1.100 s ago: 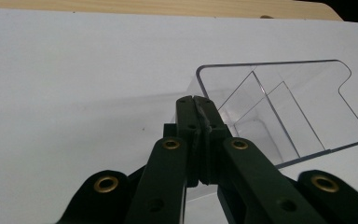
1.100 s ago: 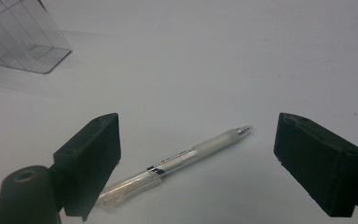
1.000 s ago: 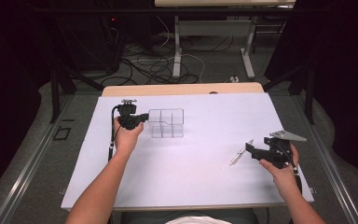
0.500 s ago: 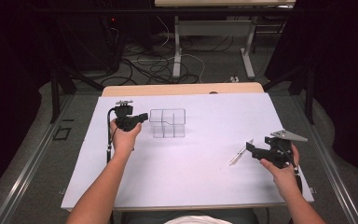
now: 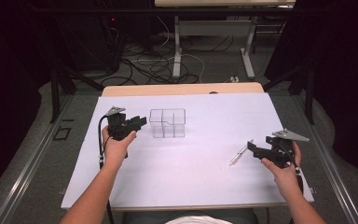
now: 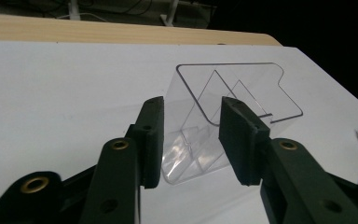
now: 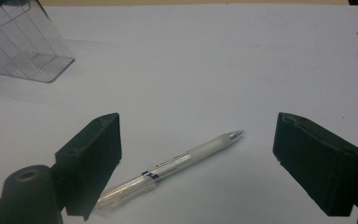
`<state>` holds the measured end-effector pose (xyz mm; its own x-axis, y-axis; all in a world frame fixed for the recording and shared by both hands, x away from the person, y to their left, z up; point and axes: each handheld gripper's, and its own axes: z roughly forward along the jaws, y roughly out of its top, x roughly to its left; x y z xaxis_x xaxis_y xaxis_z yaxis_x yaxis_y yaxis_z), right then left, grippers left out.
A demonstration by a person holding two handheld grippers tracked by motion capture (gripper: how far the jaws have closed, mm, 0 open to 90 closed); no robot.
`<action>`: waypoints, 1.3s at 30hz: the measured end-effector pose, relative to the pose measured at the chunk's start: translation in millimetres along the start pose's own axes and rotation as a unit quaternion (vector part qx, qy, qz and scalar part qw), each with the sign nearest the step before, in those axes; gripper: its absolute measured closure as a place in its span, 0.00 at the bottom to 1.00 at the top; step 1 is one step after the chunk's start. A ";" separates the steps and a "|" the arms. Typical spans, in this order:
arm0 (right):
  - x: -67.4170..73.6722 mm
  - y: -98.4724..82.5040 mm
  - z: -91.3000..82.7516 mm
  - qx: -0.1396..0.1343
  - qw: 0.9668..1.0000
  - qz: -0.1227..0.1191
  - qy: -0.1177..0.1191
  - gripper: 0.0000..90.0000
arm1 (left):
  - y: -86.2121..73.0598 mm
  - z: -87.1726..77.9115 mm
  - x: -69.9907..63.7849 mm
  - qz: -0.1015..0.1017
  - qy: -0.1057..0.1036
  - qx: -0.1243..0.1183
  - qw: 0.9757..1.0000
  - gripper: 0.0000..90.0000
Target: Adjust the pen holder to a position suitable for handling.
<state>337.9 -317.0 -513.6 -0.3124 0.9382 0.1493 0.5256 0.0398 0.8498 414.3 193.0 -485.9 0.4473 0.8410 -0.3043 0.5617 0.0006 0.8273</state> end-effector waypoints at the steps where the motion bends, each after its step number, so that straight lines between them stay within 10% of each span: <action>1: 0.9 0.2 0.3 0.001 1.000 0.001 0.000 0.17 | -0.6 -1.6 -0.4 0.006 0.003 -0.003 1.000 0.64; 8: 2.5 1.4 0.8 -0.003 1.000 -0.011 -0.004 0.19 | -8.5 -15.1 -4.4 0.039 0.003 -0.012 0.999 0.49; 21: 0.6 2.5 1.8 0.017 0.998 0.062 0.005 0.30 | -17.9 -28.0 -13.8 0.082 0.001 -0.017 0.996 0.37; 39: -12.6 -0.9 3.4 0.021 0.996 0.086 0.004 0.24 | -30.8 -7.2 -25.6 0.077 -0.022 -0.005 0.997 0.06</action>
<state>344.1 -327.7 -518.0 -0.2206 0.9298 0.2946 0.6047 -0.1067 0.7893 380.6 175.3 -500.2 0.5576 0.8070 -0.1945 0.4781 -0.1206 0.8700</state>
